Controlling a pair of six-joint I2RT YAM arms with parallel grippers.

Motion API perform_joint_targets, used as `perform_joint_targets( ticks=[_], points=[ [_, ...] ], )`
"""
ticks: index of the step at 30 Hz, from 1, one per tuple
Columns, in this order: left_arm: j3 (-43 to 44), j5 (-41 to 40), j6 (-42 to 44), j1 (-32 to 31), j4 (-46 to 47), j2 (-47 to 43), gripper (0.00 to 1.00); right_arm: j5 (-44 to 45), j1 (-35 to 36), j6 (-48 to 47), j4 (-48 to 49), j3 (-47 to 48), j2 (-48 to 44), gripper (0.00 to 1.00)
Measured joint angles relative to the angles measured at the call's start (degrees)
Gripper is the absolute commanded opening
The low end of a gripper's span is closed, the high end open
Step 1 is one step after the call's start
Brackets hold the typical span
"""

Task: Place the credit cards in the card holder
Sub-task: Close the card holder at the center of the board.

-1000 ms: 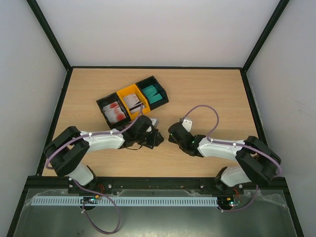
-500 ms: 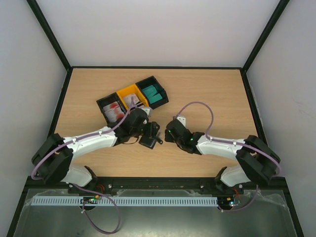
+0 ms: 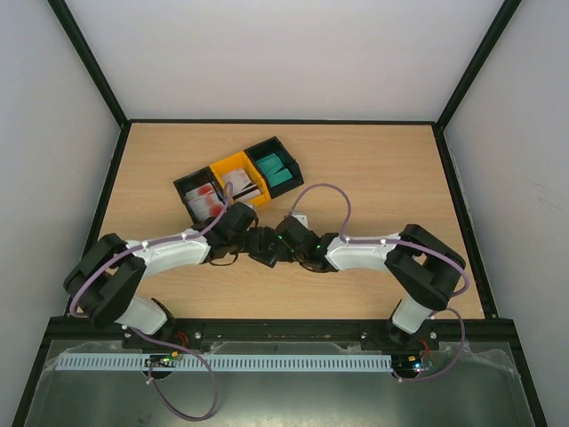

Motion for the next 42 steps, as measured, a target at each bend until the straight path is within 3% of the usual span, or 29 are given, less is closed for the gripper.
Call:
perform_joint_targets(
  ticks=[15,22,27,33,42],
  points=[
    [-0.2,7.5,-0.4,2.4,4.3,6.0,0.56,0.3,-0.2,0.3,0.8,0.7,1.6,0.23],
    [-3.0,15.8,-1.3,6.3,10.4,5.9,0.55,-3.8,-2.4,0.1,5.8,-2.0,1.5,0.22],
    [-5.3,22.8,-1.4,8.3,14.4,6.0,0.37,-8.2,-4.5,-1.1,9.2,-3.8,1.2,0.22],
    [-6.6,28.6,-1.3,10.3,16.3,6.1,0.04,-12.3,-6.4,-2.6,11.9,-5.4,0.9,0.25],
    [-6.4,32.4,1.4,10.4,17.4,3.7,0.03,-14.3,-8.9,-3.7,9.6,-8.4,-3.6,0.38]
  ],
)
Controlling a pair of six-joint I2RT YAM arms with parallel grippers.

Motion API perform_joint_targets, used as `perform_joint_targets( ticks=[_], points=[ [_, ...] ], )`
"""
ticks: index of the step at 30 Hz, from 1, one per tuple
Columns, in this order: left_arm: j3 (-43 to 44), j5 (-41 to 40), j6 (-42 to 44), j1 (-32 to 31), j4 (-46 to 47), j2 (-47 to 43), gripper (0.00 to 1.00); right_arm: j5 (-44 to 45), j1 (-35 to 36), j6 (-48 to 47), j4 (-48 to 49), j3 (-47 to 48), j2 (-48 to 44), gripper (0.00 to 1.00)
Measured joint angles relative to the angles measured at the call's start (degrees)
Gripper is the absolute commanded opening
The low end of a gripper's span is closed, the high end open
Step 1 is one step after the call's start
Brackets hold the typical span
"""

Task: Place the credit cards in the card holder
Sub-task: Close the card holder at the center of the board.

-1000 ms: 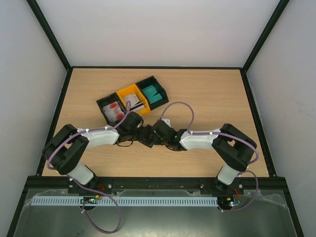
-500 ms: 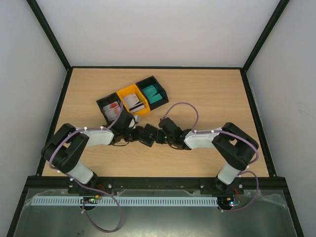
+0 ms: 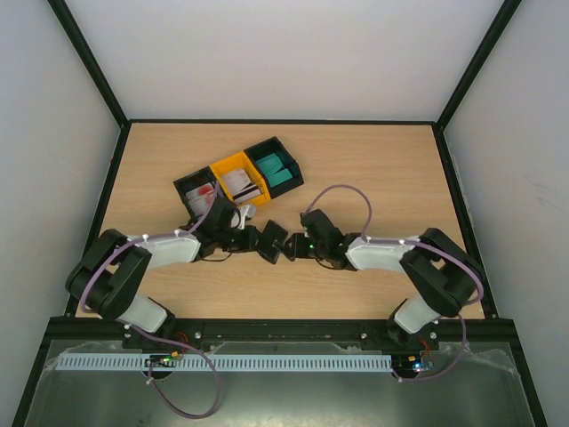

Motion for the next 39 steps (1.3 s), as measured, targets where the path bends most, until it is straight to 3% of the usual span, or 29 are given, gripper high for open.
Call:
perform_joint_targets(
  ticks=[10,17,22,28,33,39],
  points=[
    [3.5,-1.8,7.8,-1.4,-2.5,-13.7,0.03,-0.4,-2.6,-7.0,-5.3,0.6,-19.4,0.72],
    [9.3,-7.3,22.1,-6.5,-5.4,-18.7,0.03,1.8,-2.8,-18.3,-8.6,8.4,-31.1,0.73],
    [11.1,-12.7,39.3,-9.9,-5.4,-21.1,0.03,2.8,-2.8,-25.1,-8.3,8.9,-39.4,0.76],
    [10.3,-12.5,64.6,-10.3,-6.0,-28.3,0.03,0.5,-2.8,-32.5,-7.0,3.5,-48.7,0.78],
    [15.2,-10.4,78.5,-10.3,-15.6,-31.0,0.03,-2.9,-2.8,-39.4,-5.9,1.0,-51.7,0.81],
    [19.5,-9.4,87.5,-10.3,-23.4,-32.0,0.03,-7.6,-2.7,-44.8,-3.8,-1.5,-54.5,0.86]
  ],
)
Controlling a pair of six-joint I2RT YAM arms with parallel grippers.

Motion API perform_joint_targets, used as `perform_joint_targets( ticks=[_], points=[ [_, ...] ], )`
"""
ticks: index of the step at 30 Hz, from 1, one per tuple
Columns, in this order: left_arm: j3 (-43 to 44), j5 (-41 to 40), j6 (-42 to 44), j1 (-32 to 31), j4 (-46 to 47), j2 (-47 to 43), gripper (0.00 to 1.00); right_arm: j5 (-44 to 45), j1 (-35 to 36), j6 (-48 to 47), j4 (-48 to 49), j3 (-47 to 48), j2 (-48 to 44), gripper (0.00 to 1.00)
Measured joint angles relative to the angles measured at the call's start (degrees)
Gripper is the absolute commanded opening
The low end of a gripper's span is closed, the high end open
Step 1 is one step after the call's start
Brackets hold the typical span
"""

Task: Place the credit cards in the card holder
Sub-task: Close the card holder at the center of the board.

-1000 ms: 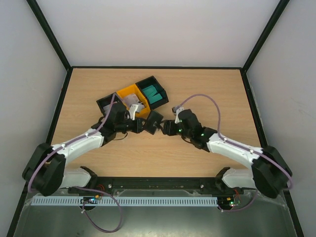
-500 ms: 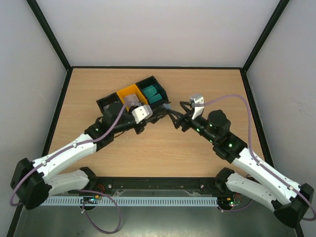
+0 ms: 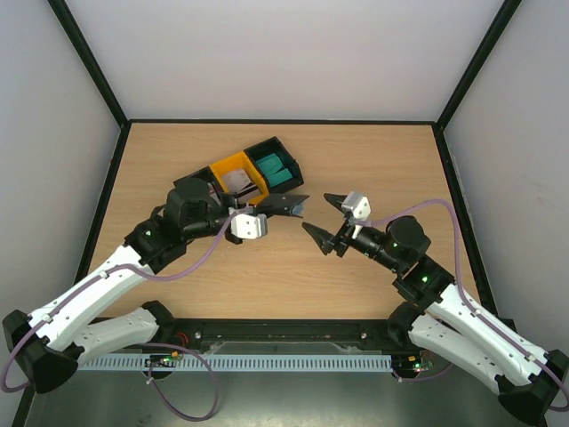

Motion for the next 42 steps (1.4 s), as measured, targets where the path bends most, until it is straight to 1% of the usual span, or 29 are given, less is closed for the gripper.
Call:
perform_joint_targets(
  ticks=[6,10,13,15,18,20,22,24,29,30,31,33,35,36,37,38,40,41,42],
  points=[
    [2.2,1.5,5.7,0.0,-6.8,1.4,0.03,-0.8,1.9,-5.7,2.4,-1.0,0.5,0.88],
    [2.3,1.9,7.7,0.0,-8.4,2.2,0.03,0.5,5.3,-10.4,2.5,-0.7,4.1,0.88],
    [2.7,2.1,8.6,0.3,-9.1,2.7,0.03,1.5,7.1,-13.2,0.7,-0.6,7.3,0.87],
    [3.2,2.2,8.9,0.7,-9.4,3.1,0.03,1.5,7.5,-14.4,-0.5,-0.6,7.7,0.85],
    [3.8,2.8,9.1,1.3,-10.0,3.5,0.03,1.6,8.0,-15.6,-1.0,-0.6,7.6,0.77],
    [4.0,3.4,9.2,1.4,-10.4,3.5,0.03,2.3,8.3,-16.3,-1.0,-0.6,8.3,0.68],
    [4.0,3.8,9.4,1.6,-11.1,3.5,0.03,3.3,8.6,-16.9,-1.4,-0.1,9.9,0.61],
    [4.0,4.4,9.6,1.7,-11.8,3.5,0.03,4.5,8.8,-17.2,-1.5,0.2,11.4,0.59],
    [4.0,5.5,9.8,1.7,-12.1,3.6,0.03,6.1,9.2,-17.4,-1.7,0.2,11.9,0.46],
    [4.0,5.8,9.8,1.7,-12.1,3.6,0.03,6.4,9.4,-17.3,-1.7,0.2,11.8,0.41],
    [4.0,6.1,9.8,1.7,-12.1,3.6,0.04,6.8,9.5,-17.4,-1.7,0.2,11.8,0.35],
    [4.0,6.7,9.8,1.9,-12.2,3.6,0.09,7.6,9.7,-17.5,-1.7,0.2,11.8,0.19],
    [4.0,7.4,9.7,2.1,-12.5,3.6,0.21,8.5,9.9,-17.6,-1.7,0.2,11.8,0.07],
    [4.0,7.7,9.2,2.4,-12.4,3.6,0.3,8.6,10.1,-17.7,-1.8,0.2,11.8,0.03],
    [4.0,7.9,9.2,2.6,-12.1,3.6,0.46,8.6,10.3,-17.9,-1.9,0.2,11.8,0.02],
    [4.0,7.9,8.8,2.7,-11.6,3.6,0.55,8.6,10.5,-17.9,-2.1,0.2,11.8,0.02],
    [4.0,8.1,7.1,3.2,-10.1,3.6,0.65,9.1,10.9,-17.8,-2.3,0.2,11.8,0.02],
    [4.0,8.0,6.0,3.2,-9.1,3.5,0.74,9.6,10.9,-17.7,-2.3,0.2,11.7,0.02],
    [3.9,7.9,4.8,3.2,-7.9,3.4,0.8,10.2,11.0,-17.7,-2.3,0.2,11.5,0.02]
  ],
)
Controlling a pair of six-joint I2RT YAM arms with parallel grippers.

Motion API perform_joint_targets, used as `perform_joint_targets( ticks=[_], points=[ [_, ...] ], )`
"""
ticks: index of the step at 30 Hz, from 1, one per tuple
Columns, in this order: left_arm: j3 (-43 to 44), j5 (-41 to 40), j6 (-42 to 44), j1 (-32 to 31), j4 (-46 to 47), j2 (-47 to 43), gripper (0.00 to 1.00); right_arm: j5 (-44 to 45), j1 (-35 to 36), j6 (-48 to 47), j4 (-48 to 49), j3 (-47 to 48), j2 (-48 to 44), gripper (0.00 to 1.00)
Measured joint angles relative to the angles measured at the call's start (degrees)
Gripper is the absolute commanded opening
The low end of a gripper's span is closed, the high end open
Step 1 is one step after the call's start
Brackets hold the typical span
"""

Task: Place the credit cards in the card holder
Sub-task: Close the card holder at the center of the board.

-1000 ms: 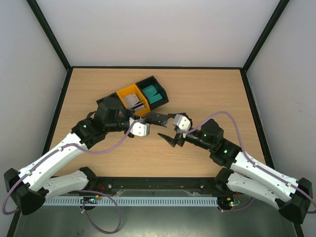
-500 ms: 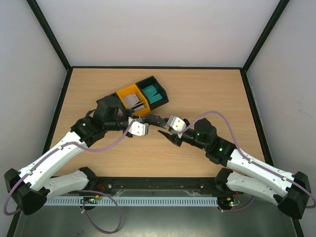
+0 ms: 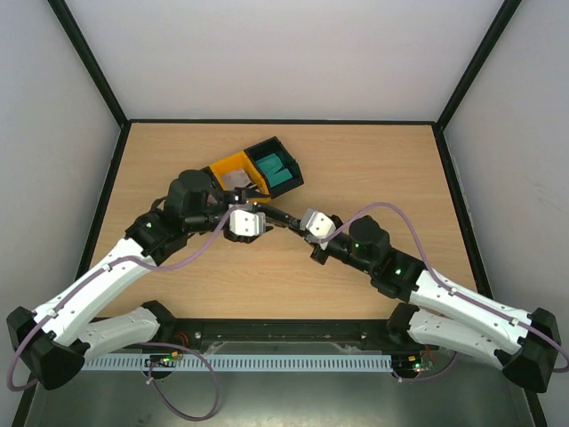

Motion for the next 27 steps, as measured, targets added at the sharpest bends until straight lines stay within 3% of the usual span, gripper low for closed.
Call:
perform_joint_targets(
  ticks=[4,6,11,16,18,22,27],
  points=[
    [-3.8,-1.2,-5.6,0.0,7.7,-3.7,0.93,3.7,0.0,0.0,1.1,-0.1,-1.0,0.02],
    [-6.7,-2.8,-9.7,0.0,12.1,-6.5,0.95,5.7,0.0,0.0,2.3,-0.2,-1.0,0.02],
    [-12.3,-14.3,-34.4,0.0,26.7,-10.9,1.0,11.9,0.0,0.1,7.7,-0.5,1.4,0.02],
    [-0.3,-29.9,-66.0,0.4,17.6,-7.1,1.0,15.1,0.2,-0.6,14.6,-0.1,7.7,0.02],
    [2.6,-32.7,-75.0,0.9,15.5,-7.3,1.0,15.8,0.4,-2.3,17.2,0.1,10.2,0.02],
    [0.9,-33.7,-90.1,1.9,13.0,-11.8,1.0,18.1,2.3,-10.2,22.4,0.6,14.3,0.02],
    [0.6,-29.4,-104.3,4.0,10.7,-12.5,1.0,19.7,4.3,-21.1,29.4,0.9,18.3,0.02]
  ],
)
